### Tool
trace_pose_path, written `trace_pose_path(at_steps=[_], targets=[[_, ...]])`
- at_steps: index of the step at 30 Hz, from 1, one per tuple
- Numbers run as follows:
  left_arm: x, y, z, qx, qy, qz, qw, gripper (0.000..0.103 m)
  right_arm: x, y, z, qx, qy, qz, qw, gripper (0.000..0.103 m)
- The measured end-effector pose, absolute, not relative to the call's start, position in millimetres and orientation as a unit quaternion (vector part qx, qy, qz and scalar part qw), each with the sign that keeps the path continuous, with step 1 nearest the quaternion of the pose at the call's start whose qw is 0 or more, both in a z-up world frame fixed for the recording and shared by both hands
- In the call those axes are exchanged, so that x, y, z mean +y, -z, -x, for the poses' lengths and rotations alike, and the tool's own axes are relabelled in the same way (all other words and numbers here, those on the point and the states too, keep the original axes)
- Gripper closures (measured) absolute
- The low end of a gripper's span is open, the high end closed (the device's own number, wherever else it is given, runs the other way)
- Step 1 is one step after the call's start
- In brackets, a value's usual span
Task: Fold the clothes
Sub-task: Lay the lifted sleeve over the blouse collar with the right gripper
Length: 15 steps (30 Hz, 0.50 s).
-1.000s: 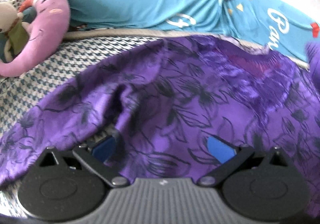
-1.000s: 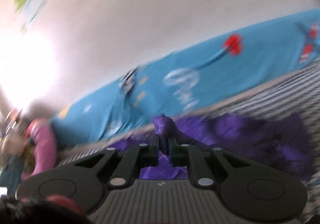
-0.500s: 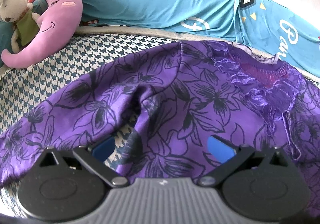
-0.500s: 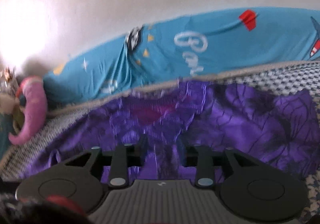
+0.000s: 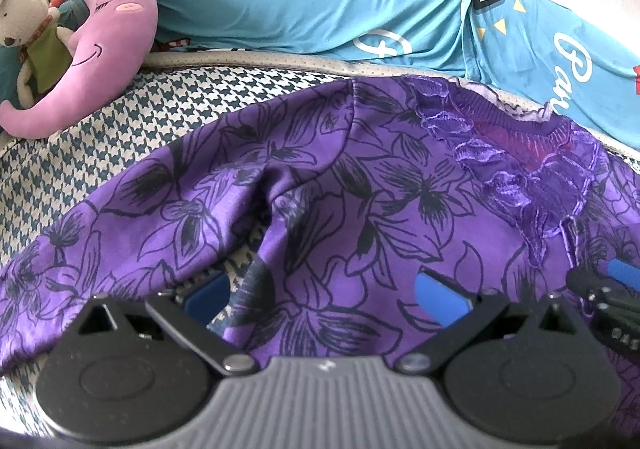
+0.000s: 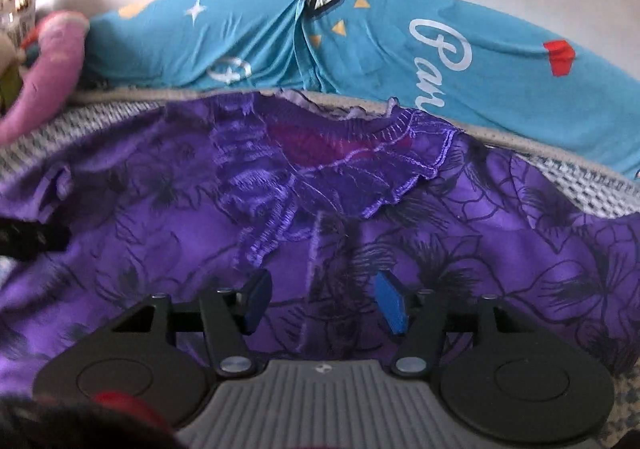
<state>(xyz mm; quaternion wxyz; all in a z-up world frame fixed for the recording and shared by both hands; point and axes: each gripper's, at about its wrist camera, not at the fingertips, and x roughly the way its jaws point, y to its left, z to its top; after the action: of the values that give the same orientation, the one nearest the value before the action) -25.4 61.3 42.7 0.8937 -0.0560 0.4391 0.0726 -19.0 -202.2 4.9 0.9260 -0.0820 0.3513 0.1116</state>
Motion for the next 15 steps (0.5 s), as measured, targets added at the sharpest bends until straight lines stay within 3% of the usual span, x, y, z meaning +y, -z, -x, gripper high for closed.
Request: trace_pose_path(at_steps=[5, 7, 15], targets=[[60.2, -42.3, 23.9, 0.441, -0.072, 0.056, 0.893, 0.0, -207.0, 5.2, 11.7, 0.352, -0.091, 0.073, 0.928, 0.063], [60.0, -42.3, 23.4, 0.44, -0.073, 0.055, 0.893, 0.0, -207.7, 4.3, 12.2, 0.347, -0.101, 0.072, 0.93, 0.078], [64.0, -46.1, 24.1, 0.436, -0.072, 0.062, 0.895, 0.0, -212.7, -14.5, 7.8, 0.331, -0.096, 0.003, 0.939, 0.092]])
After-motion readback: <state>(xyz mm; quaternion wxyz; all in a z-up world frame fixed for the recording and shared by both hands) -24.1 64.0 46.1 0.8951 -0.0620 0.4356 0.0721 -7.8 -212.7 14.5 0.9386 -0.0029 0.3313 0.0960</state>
